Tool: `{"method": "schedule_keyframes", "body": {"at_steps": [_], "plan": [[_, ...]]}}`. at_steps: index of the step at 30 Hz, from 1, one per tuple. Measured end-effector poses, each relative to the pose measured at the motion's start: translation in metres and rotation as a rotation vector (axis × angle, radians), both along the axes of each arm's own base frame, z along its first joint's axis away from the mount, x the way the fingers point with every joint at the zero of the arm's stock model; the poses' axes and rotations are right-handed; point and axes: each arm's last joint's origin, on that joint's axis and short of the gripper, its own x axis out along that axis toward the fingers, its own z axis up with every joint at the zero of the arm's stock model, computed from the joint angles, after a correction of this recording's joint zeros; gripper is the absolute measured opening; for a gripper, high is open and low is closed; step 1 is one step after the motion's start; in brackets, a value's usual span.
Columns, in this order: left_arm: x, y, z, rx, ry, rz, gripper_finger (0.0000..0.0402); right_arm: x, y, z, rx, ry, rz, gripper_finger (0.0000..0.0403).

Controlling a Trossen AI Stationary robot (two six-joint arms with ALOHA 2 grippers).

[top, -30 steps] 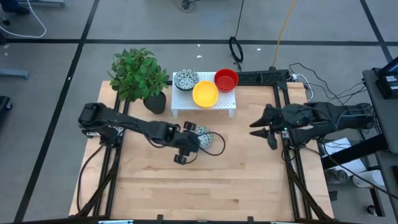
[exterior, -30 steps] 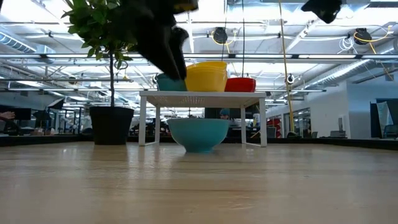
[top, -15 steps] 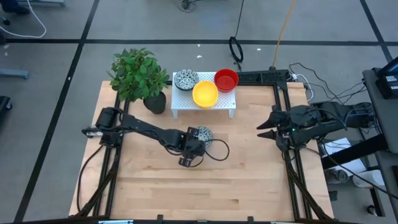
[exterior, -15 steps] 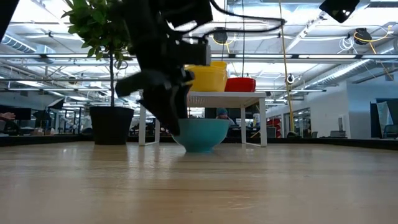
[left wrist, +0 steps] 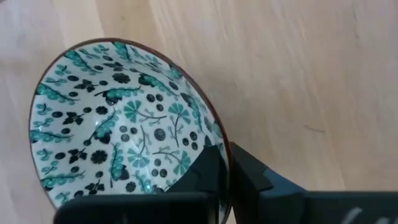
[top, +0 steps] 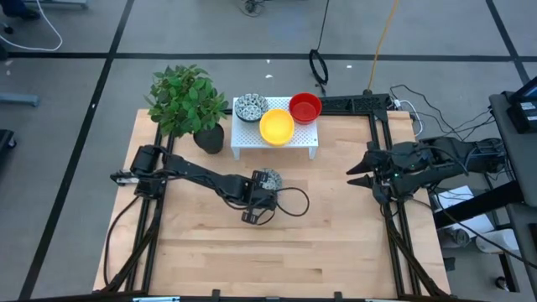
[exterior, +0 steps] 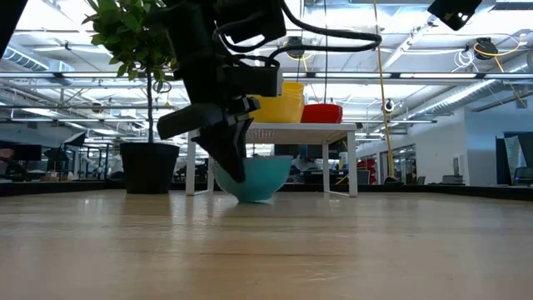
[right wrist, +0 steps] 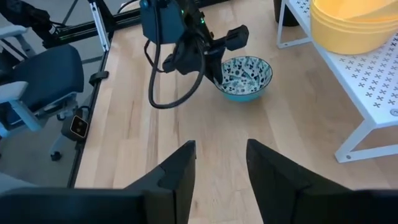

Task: Pick & Place Mini bowls
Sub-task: Stack the white patterned bowl on top of the white patterned bowl on the shelf

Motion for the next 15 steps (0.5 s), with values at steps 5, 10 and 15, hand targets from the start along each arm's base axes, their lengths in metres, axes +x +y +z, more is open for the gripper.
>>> {"method": "schedule_keyframes", "body": {"at_steps": [5, 10, 15], "plan": [[0.000, -0.011, 0.007, 0.014, 0.006, -0.037, 0.0016, 0.001, 0.000, -0.005, -0.012, 0.014, 0.006, 0.0130], [0.006, -0.023, 0.037, 0.018, -0.003, -0.062, 0.0014, 0.003, 0.000, -0.012, -0.038, 0.035, 0.021, 0.0130], [0.016, -0.029, 0.083, 0.065, -0.077, -0.068, 0.0017, 0.004, 0.001, -0.020, -0.057, 0.062, 0.032, 0.0130]]}}
